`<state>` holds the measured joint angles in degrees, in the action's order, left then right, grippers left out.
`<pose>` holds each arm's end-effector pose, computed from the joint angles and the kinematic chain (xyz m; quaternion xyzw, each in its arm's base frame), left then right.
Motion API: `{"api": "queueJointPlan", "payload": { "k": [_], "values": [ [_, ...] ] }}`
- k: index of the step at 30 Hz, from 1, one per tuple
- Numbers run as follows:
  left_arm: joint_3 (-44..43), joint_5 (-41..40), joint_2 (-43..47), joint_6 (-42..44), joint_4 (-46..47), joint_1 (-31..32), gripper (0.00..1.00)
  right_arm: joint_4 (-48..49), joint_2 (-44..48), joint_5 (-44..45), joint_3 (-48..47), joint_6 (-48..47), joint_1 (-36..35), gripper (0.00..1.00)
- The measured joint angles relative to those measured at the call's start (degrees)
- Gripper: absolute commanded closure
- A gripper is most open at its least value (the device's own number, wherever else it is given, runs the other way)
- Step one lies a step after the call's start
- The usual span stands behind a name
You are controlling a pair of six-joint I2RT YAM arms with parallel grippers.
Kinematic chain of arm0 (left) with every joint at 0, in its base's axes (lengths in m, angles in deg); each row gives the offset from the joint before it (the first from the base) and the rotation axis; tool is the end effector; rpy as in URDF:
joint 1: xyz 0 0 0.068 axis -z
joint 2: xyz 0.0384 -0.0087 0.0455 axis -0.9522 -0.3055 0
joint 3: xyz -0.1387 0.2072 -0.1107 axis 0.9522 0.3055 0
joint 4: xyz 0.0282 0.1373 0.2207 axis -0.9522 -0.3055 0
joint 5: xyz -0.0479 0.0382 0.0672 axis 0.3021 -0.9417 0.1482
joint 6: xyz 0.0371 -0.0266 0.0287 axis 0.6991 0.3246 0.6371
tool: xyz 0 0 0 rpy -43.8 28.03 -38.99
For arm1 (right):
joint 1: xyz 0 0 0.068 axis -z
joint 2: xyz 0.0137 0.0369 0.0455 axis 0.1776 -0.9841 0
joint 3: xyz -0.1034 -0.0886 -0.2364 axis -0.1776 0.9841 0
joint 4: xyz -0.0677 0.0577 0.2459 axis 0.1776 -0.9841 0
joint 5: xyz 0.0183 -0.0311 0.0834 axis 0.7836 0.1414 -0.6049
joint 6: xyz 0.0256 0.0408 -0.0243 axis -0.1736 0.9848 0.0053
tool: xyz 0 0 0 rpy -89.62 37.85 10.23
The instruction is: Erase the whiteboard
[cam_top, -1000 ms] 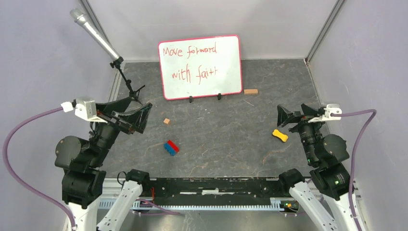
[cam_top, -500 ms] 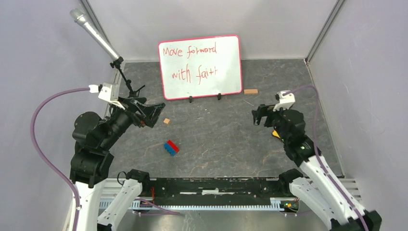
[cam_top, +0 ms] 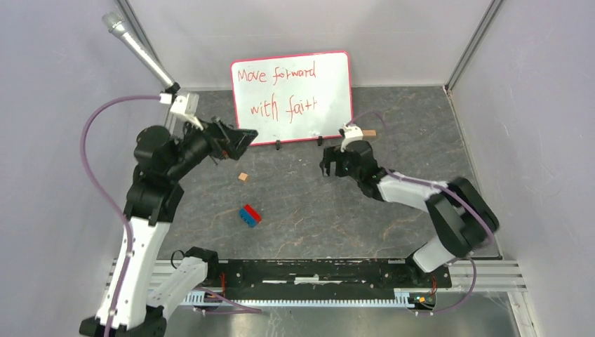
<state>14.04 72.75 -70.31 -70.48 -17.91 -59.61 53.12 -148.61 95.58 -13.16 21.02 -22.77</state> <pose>0.1426 -0.0461 0.4381 0.0775 0.7239 -0.3365 0.5973 0.2578 0.1630 0.1868 -0.0593 0.8613 0.1908 0.4672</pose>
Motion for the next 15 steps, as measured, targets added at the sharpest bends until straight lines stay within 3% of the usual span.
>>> {"api": "queueJointPlan", "payload": {
  "k": [7, 15],
  "values": [
    [-6.3, 2.8, -15.4, -3.3, 7.1, 2.7, 0.0, 0.3, -18.3, 6.0, -18.3, 2.2, -0.8, 0.14],
    [-14.9, 2.4, -26.3, -3.2, 9.2, 7.7, 0.0, -4.8, -29.8, 8.3, -31.4, 2.3, -0.7, 0.3]
  ]
}}
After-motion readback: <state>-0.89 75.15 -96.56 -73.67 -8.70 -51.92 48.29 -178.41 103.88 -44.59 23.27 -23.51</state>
